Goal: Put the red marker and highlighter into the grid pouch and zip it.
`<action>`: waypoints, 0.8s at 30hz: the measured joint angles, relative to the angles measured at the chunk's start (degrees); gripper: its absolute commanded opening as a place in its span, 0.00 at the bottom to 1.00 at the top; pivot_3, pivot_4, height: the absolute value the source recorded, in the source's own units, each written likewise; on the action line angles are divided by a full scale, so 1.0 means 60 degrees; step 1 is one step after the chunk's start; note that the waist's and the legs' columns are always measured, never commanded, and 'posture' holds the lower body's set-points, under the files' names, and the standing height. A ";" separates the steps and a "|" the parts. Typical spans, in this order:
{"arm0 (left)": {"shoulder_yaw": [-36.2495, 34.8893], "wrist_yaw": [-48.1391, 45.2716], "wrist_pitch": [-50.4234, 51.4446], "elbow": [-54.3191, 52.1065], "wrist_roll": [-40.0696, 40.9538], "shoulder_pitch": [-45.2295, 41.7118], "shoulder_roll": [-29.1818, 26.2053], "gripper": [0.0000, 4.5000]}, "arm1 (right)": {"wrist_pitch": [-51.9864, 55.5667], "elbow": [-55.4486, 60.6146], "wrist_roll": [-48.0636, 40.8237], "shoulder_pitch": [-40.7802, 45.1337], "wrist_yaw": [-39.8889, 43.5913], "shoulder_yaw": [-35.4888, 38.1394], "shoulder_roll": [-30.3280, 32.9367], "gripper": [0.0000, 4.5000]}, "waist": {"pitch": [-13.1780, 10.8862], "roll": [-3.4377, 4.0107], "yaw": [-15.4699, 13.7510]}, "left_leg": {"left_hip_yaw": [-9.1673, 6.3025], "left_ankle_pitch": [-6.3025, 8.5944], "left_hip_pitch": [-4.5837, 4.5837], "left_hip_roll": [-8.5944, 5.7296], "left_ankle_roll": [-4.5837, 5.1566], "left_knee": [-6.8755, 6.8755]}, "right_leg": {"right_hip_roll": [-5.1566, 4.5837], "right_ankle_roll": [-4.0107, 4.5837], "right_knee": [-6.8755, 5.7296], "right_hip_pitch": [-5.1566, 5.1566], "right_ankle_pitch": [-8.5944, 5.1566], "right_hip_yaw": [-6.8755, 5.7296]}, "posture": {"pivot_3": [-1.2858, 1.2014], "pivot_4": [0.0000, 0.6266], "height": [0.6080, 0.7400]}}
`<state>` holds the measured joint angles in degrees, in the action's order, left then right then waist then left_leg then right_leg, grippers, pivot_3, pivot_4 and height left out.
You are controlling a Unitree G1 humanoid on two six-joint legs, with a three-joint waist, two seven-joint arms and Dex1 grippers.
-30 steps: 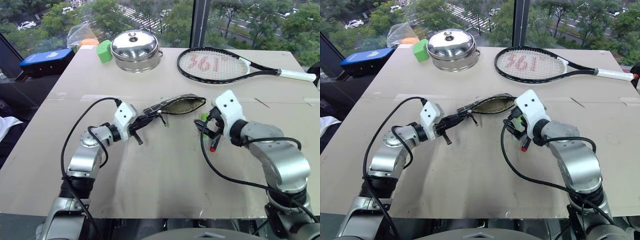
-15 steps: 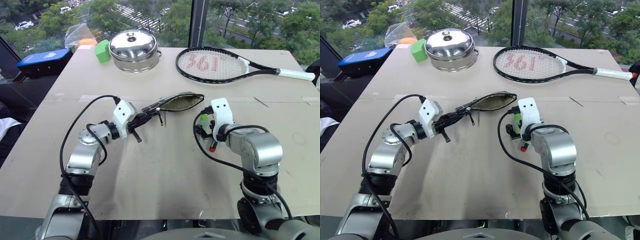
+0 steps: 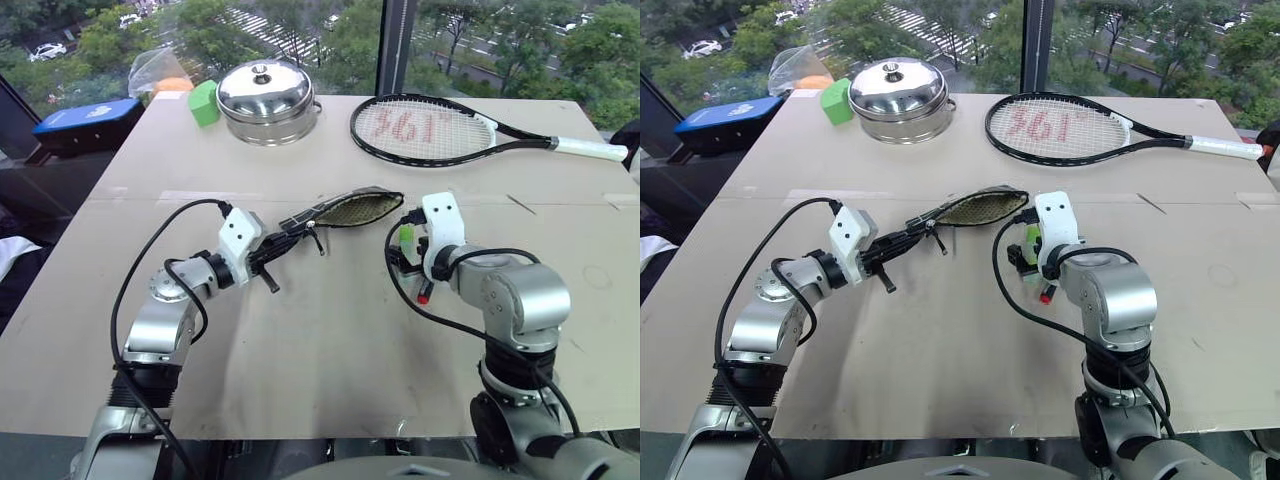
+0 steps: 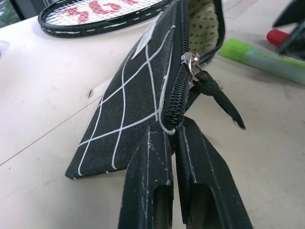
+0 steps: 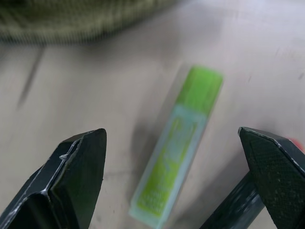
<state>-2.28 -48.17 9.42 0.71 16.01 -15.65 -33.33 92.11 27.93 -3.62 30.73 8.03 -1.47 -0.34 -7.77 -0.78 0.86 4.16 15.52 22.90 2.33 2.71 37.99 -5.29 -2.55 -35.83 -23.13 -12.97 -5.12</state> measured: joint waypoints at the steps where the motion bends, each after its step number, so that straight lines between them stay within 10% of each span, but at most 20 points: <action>1: 0.0000 0.0009 0.0009 -0.0014 0.0000 0.0000 0.0000 0.00 | 0.0000 -0.0053 0.0001 -0.0047 -0.0025 -0.0011 0.0001 1.00 | 0.0000 0.0000 -0.0001 | 0.0000 -0.0002 0.0000 0.0000 -0.0003 0.0000 | 0.0000 0.0000 0.0000 0.0000 0.0000 0.0000 | 0.52 0.24 1.00; 7: 0.0013 0.0137 0.0047 -0.0100 -0.0004 0.0003 0.0038 0.00 | -0.0434 -0.0740 0.0003 -0.0179 -0.0186 -0.0334 0.0071 0.84 | 0.0006 -0.0010 0.0014 | 0.0001 0.0002 -0.0003 0.0000 0.0003 0.0000 | 0.0001 0.0000 0.0000 0.0001 0.0000 0.0002 | 0.52 0.24 1.00; 14: 0.0023 0.0175 0.0048 -0.0151 -0.0005 0.0021 0.0040 0.00 | -0.1084 -0.0888 -0.0120 -0.0312 -0.0039 -0.1151 0.0872 0.20 | 0.0015 -0.0024 0.0022 | 0.0002 0.0005 -0.0009 0.0006 0.0008 0.0000 | 0.0005 0.0000 -0.0001 0.0001 -0.0001 0.0006 | 0.52 0.24 1.00; 24: 0.0105 0.0088 0.0014 -0.0317 -0.0016 0.0123 0.0101 0.00 | -0.0782 0.2178 -0.2088 -0.0228 0.2756 -0.1780 0.5871 0.17 | -0.0021 0.0005 -0.0037 | -0.0004 0.0024 0.0008 -0.0004 0.0041 0.0002 | -0.0014 -0.0001 0.0027 0.0002 -0.0001 0.0000 | 0.52 0.24 1.00</action>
<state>-1.65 -47.65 9.50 -1.19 15.92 -14.92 -32.72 87.42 41.00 -16.15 29.36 24.56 -12.16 34.89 -7.89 -0.75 0.64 4.13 15.67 22.95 2.30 2.95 38.00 -5.37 -2.56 -35.67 -23.12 -12.98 -5.12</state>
